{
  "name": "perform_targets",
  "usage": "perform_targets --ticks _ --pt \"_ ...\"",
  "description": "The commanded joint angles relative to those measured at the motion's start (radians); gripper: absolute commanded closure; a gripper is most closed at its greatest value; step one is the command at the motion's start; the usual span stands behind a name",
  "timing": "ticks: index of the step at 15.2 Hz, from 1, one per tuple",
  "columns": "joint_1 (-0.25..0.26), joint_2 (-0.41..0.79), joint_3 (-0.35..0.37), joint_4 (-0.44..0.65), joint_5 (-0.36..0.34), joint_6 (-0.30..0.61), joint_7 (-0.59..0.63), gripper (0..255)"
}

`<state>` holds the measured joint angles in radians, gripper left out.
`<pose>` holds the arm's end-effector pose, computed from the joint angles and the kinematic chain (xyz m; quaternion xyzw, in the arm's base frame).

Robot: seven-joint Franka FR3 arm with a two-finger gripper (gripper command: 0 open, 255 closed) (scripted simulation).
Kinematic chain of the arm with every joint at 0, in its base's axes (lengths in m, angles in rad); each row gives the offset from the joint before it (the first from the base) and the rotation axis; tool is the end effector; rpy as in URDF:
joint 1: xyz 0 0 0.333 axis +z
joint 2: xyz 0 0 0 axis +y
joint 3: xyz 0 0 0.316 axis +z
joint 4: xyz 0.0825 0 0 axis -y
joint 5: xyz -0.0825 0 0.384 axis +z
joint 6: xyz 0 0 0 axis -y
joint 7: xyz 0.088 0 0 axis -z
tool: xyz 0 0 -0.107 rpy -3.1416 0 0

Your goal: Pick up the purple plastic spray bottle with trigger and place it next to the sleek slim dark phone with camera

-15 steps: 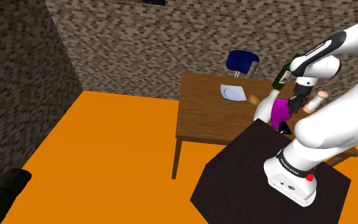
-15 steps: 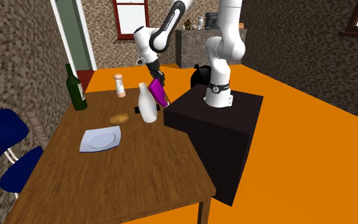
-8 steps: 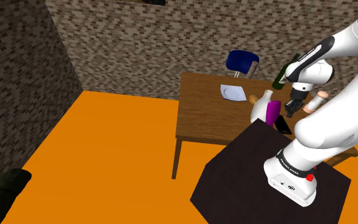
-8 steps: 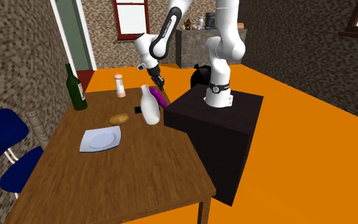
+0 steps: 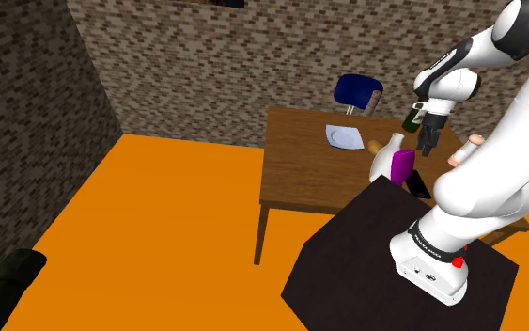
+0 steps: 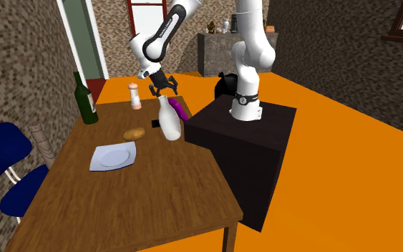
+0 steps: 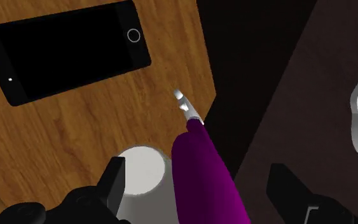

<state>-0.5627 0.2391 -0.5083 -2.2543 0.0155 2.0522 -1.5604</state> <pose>0.2315 -0.4312 0.2446 -0.9511 -0.2264 0.1015 0.1839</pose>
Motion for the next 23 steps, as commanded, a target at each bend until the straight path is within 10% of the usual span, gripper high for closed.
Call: perform_targets --ticks 1,17,18,23 --pt "-0.025 0.047 0.056 0.102 0.017 -0.101 -0.307 0" --pt "-0.032 0.076 0.064 0.027 0.031 0.001 -0.317 0" --pt "-0.032 0.076 0.064 0.027 0.031 0.001 -0.317 255" --pt "-0.032 0.076 0.064 0.027 0.031 0.001 -0.317 255"
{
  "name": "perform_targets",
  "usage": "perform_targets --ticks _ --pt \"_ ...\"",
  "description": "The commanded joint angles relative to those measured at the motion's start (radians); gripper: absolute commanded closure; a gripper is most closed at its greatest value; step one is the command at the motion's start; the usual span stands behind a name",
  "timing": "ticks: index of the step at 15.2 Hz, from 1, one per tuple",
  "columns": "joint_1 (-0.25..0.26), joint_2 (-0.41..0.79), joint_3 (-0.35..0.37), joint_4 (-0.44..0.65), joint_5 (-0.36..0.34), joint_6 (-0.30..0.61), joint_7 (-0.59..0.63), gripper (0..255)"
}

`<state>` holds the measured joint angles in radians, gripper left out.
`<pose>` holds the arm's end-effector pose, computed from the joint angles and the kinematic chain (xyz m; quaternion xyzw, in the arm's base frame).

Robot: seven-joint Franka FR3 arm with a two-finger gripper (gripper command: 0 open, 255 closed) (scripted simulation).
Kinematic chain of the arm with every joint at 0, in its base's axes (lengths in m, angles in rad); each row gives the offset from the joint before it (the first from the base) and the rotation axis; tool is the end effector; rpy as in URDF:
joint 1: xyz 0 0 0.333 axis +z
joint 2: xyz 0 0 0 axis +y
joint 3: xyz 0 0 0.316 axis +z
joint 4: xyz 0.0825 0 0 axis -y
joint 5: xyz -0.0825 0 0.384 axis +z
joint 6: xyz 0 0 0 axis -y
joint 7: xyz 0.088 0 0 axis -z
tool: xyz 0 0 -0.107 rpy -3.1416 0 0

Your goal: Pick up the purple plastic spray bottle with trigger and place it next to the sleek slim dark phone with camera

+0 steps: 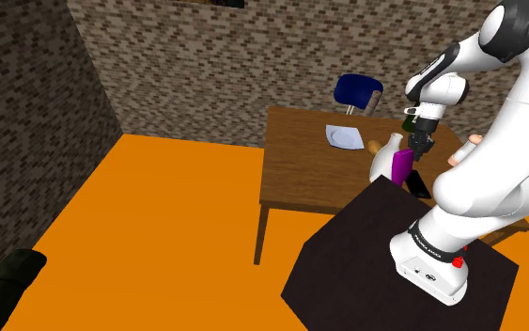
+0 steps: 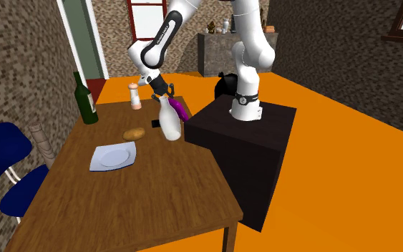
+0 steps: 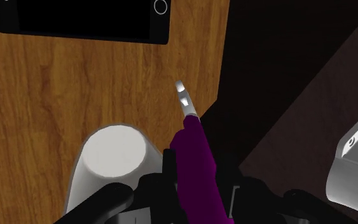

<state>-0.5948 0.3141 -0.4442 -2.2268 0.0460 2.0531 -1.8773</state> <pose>0.2467 -0.4264 0.2170 -0.8970 -0.3769 0.0746 0.2185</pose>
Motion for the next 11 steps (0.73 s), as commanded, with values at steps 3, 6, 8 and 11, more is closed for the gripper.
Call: perform_targets --ticks 3,6,8,11 --pt "0.000 0.000 0.000 -0.001 0.000 0.000 0.000 255" --pt "0.004 -0.023 -0.005 0.001 -0.011 -0.023 0.006 255" --pt "0.007 -0.045 -0.009 0.004 -0.021 -0.047 0.012 255" --pt "0.012 -0.078 -0.015 0.010 -0.036 -0.083 0.021 255"
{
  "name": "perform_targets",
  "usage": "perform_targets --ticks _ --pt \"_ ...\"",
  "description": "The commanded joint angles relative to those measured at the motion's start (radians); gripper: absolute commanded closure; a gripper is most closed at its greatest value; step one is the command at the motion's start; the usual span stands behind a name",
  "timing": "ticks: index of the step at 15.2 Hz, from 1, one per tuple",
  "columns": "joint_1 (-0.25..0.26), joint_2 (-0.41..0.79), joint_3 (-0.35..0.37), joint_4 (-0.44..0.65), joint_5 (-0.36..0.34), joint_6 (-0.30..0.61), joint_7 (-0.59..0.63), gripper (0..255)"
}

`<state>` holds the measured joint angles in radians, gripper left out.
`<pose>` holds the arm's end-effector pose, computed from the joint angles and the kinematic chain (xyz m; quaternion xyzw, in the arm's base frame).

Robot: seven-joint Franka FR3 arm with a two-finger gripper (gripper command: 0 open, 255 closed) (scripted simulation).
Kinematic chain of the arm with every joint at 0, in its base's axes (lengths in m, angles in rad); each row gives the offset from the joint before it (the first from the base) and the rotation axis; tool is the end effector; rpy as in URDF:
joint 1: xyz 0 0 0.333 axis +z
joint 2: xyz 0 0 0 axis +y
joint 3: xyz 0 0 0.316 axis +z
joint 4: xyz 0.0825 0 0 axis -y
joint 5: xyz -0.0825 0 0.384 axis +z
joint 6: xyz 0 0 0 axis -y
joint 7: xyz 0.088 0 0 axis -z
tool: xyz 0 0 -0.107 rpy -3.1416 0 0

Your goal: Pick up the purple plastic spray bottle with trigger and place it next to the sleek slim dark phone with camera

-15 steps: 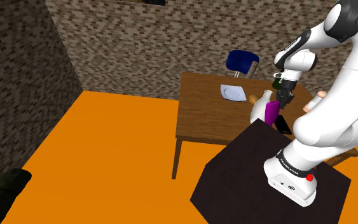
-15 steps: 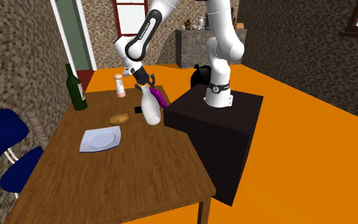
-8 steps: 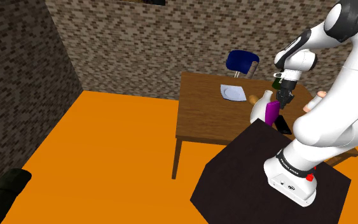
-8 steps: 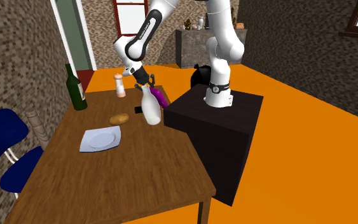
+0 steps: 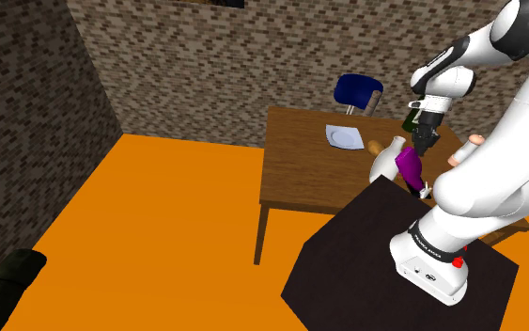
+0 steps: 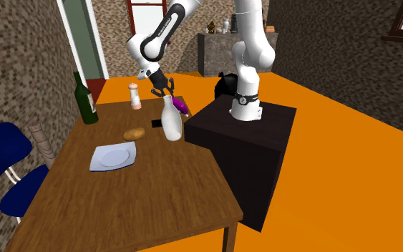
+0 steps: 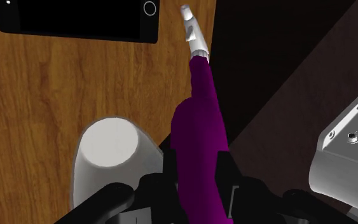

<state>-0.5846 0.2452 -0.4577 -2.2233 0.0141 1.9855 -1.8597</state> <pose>0.2455 -0.4254 0.2474 -0.8969 -0.3768 0.0747 0.2191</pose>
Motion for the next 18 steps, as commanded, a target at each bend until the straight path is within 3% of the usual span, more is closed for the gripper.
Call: perform_targets --ticks 1,18 --pt "0.003 -0.020 -0.003 0.008 -0.009 -0.027 0.006 255" --pt "0.019 -0.175 -0.015 0.083 -0.073 -0.242 0.044 255"
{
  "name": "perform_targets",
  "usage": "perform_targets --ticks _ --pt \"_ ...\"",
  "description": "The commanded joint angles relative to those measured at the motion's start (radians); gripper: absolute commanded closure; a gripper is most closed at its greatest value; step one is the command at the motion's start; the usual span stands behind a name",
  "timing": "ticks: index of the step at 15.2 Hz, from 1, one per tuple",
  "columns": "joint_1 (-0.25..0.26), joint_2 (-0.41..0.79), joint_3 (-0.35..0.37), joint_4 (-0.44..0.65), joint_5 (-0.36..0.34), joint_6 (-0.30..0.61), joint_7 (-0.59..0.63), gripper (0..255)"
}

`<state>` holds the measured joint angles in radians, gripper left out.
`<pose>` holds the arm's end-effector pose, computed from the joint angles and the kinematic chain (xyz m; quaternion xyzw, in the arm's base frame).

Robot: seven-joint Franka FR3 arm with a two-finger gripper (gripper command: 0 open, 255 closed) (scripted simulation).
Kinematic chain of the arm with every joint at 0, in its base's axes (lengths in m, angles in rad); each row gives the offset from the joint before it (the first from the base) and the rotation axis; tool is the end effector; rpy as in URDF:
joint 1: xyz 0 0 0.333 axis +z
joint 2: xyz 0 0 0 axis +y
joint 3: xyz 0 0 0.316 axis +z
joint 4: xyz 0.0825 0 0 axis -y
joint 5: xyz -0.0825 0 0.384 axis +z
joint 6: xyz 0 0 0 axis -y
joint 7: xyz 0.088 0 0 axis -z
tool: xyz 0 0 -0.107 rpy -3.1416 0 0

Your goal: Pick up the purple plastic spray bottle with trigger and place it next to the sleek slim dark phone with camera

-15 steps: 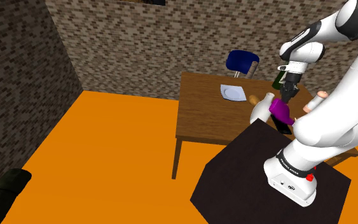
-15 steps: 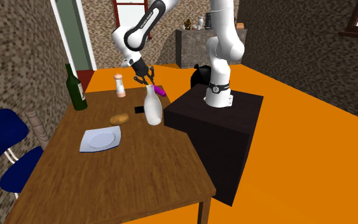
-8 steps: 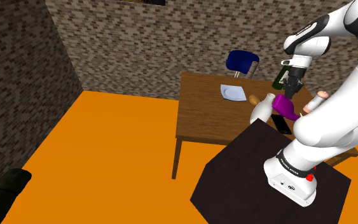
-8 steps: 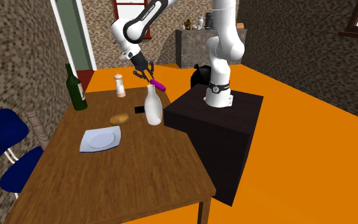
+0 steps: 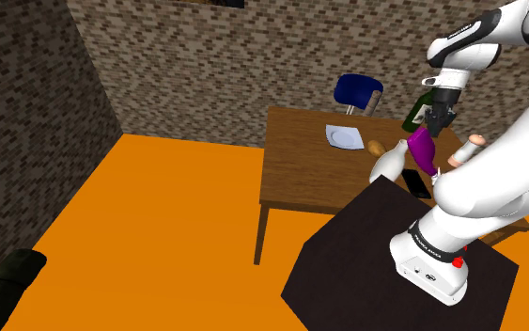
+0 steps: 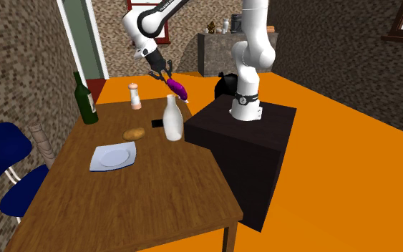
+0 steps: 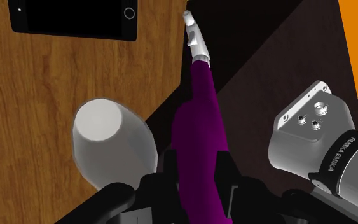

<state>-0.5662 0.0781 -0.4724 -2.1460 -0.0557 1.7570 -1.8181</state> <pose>0.2464 -0.4263 0.3430 -0.8969 -0.3769 0.0747 0.2189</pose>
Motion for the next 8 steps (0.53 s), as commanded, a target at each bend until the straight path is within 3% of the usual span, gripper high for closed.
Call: perform_targets --ticks 1,8 --pt "0.002 -0.016 0.000 0.012 -0.006 -0.027 0.004 255" --pt "0.005 -0.061 0.002 0.062 -0.021 -0.118 0.013 255"
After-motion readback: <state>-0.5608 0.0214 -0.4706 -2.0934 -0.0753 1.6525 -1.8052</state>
